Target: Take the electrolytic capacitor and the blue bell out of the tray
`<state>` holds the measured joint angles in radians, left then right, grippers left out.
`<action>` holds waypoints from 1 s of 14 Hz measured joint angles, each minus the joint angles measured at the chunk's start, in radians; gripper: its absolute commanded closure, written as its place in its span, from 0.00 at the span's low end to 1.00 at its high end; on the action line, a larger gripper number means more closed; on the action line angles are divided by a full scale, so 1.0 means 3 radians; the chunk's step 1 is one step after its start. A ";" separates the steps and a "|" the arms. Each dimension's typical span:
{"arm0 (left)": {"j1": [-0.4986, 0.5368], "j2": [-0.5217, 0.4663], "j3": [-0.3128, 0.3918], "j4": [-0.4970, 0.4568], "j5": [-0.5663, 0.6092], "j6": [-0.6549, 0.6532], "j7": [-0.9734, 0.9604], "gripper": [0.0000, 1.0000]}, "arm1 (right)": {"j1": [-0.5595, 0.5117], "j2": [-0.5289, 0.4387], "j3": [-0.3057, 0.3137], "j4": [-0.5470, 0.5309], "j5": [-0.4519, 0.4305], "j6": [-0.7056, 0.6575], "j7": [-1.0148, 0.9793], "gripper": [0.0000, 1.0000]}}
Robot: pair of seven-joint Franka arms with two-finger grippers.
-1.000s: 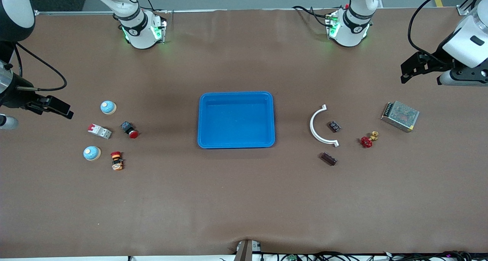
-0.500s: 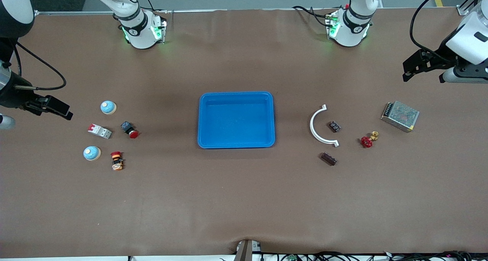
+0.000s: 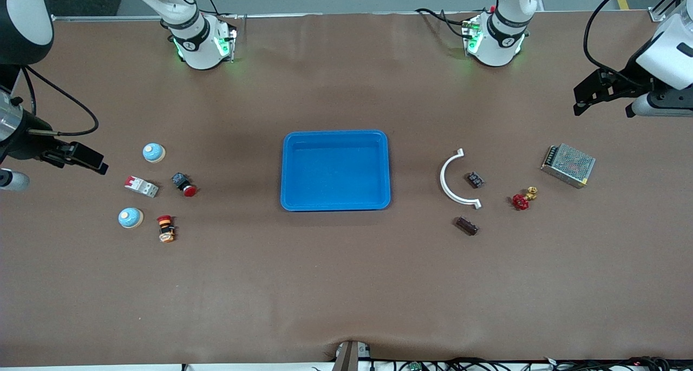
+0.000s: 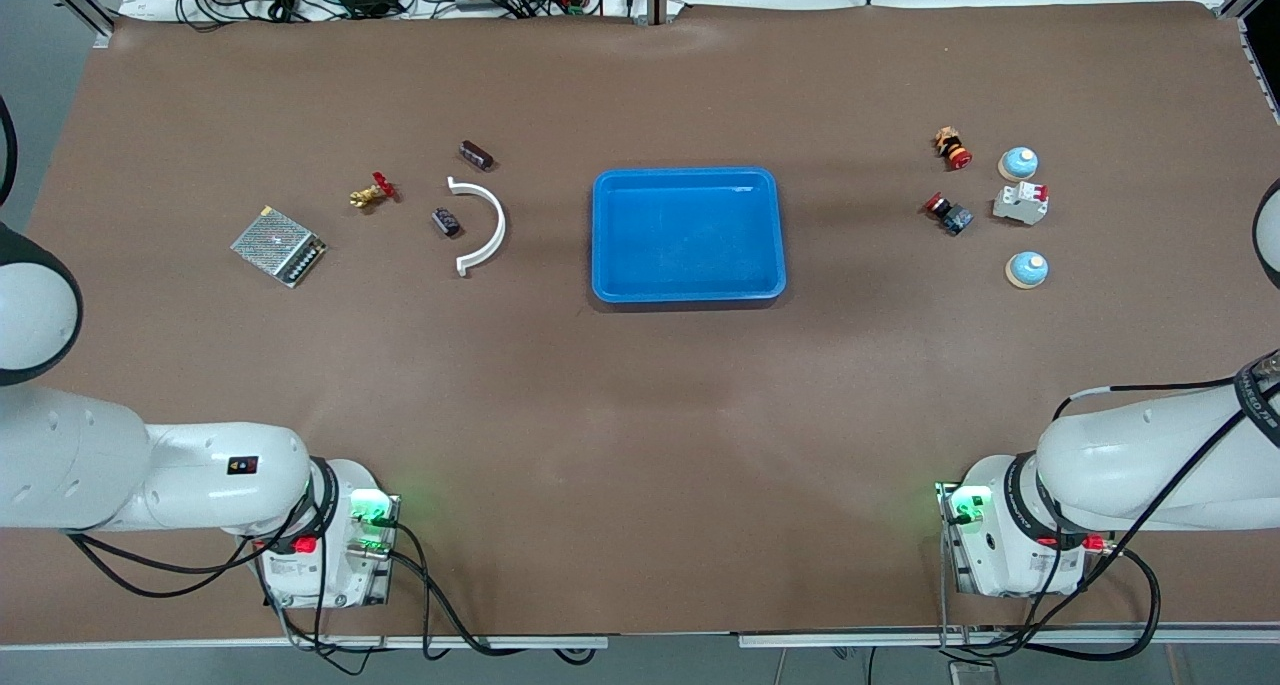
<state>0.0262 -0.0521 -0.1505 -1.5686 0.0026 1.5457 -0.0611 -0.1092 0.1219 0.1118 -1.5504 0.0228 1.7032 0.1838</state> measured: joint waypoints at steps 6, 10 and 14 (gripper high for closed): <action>-0.0002 0.0000 -0.0003 0.0019 0.0000 -0.0002 0.0000 0.00 | 0.0289 0.0033 -0.0278 0.0004 0.0000 0.0008 0.0008 0.00; -0.0002 0.0000 -0.0003 0.0028 0.0000 -0.0018 0.0000 0.00 | 0.0386 0.0050 -0.0381 0.0016 0.0000 0.0012 0.0009 0.00; -0.0003 0.0000 -0.0004 0.0028 0.0000 -0.0038 0.0000 0.00 | 0.0388 0.0066 -0.0390 0.0023 0.0000 0.0012 0.0009 0.00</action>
<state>0.0253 -0.0521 -0.1517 -1.5601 0.0026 1.5345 -0.0611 0.0073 0.1417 -0.0051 -1.5435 0.0229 1.7069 0.1865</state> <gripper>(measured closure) 0.000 0.000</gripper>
